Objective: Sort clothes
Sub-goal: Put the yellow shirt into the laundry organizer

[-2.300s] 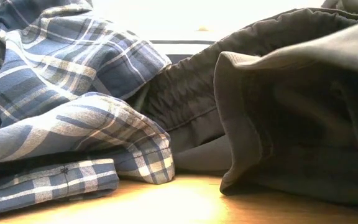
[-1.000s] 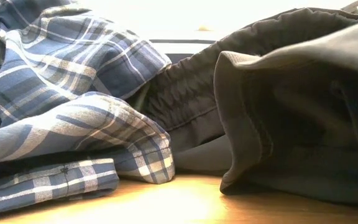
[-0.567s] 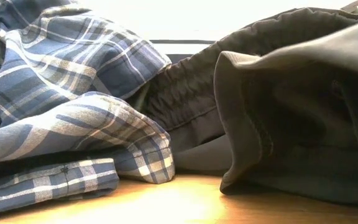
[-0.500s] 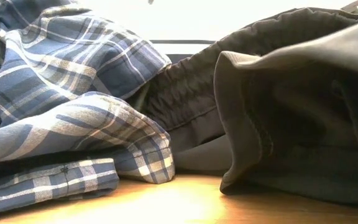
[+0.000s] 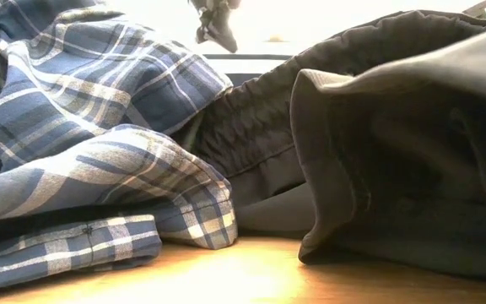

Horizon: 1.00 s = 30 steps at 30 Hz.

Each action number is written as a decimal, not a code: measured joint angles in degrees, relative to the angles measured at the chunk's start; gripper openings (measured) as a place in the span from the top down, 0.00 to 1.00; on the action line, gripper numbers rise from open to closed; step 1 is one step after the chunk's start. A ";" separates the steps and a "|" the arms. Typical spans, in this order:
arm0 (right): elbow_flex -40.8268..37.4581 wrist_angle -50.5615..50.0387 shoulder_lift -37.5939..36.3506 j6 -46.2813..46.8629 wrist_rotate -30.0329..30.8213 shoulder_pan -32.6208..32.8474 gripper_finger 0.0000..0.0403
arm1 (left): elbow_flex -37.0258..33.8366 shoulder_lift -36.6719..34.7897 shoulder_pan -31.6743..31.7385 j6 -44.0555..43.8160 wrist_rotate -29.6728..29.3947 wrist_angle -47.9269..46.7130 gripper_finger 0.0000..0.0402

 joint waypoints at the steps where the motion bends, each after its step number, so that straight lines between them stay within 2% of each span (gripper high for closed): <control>1: 0.00 0.00 -0.01 0.02 0.00 0.00 0.52 | 0.00 0.04 0.00 0.00 0.00 0.04 0.81; 7: 0.00 -0.02 -0.01 0.04 0.00 0.00 0.52 | -0.02 -1.94 0.02 3.75 -0.02 -3.83 0.71; 22: 0.00 -1.01 -0.01 2.10 -0.96 0.09 0.52 | -0.75 -20.29 -0.41 0.31 -3.97 -9.53 0.74; 26: 0.00 -1.01 -0.02 2.58 -1.01 0.11 0.52 | -8.22 -25.90 -1.51 -1.23 -7.78 -8.83 0.74; 30: 0.00 -1.10 0.00 2.99 -1.07 0.11 0.52 | -22.50 -33.99 -1.60 -2.39 -8.18 -1.99 0.74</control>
